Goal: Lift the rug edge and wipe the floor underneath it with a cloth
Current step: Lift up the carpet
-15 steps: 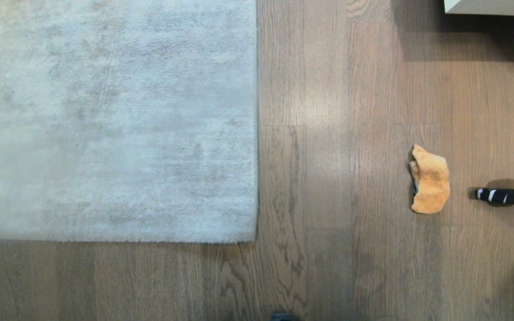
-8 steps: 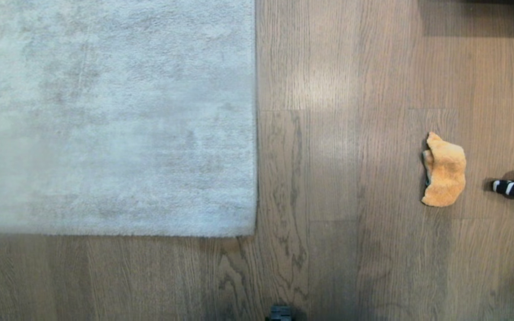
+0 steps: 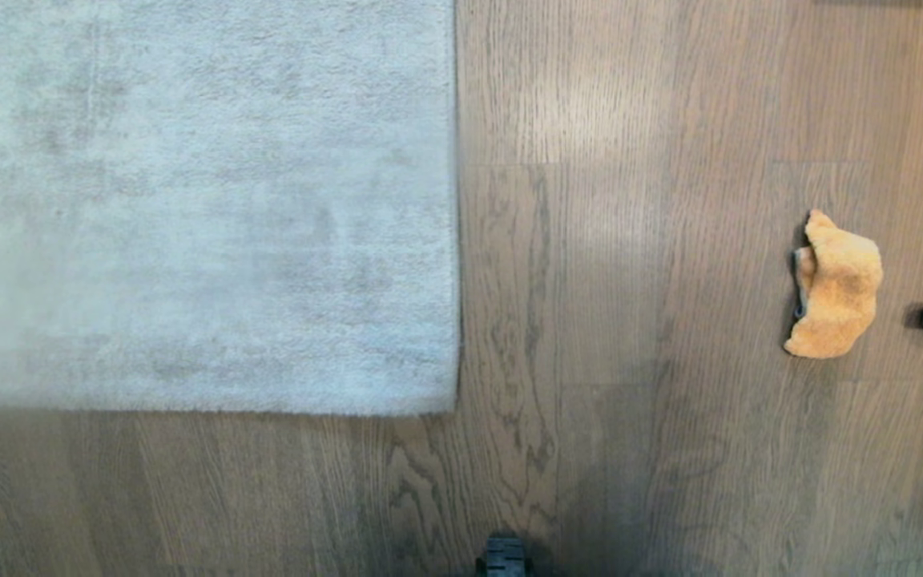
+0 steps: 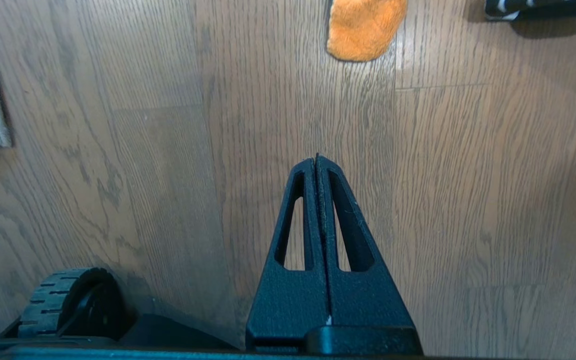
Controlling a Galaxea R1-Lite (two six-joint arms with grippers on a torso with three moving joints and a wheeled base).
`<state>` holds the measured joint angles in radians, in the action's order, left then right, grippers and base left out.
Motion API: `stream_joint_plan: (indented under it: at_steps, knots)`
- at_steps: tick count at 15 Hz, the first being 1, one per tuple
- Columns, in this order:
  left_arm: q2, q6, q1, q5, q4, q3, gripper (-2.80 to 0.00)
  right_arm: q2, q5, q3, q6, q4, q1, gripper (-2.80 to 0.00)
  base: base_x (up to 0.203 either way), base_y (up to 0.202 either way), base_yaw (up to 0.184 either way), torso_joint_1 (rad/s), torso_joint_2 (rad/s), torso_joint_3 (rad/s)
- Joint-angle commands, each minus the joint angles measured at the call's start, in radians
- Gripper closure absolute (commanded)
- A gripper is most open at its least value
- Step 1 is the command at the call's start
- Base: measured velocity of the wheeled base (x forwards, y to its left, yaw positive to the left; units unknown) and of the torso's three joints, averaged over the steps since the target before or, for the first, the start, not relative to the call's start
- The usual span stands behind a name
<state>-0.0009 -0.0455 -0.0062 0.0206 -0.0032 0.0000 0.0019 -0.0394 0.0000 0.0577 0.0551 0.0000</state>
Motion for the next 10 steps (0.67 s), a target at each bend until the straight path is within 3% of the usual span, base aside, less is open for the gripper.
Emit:
stream_joint_plan:
  at_steps: [1, 4, 10]
  knots:
    - [0.001, 0.0, 0.0, 0.001, 0.0, 0.0, 0.0, 0.0, -0.001, 0.0, 0.001, 0.0, 0.0, 0.0, 0.0, 0.0, 0.0, 0.002, 0.0, -0.195]
    - [0.001, 0.0, 0.0, 0.001, 0.0, 0.0, 0.0, 0.0, -0.001, 0.0, 0.001, 0.0, 0.0, 0.0, 0.0, 0.0, 0.0, 0.005, 0.0, -0.167]
    - [0.001, 0.0, 0.0, 0.001, 0.0, 0.0, 0.0, 0.0, -0.001, 0.0, 0.001, 0.0, 0.0, 0.0, 0.0, 0.0, 0.0, 0.0, 0.0, -0.017]
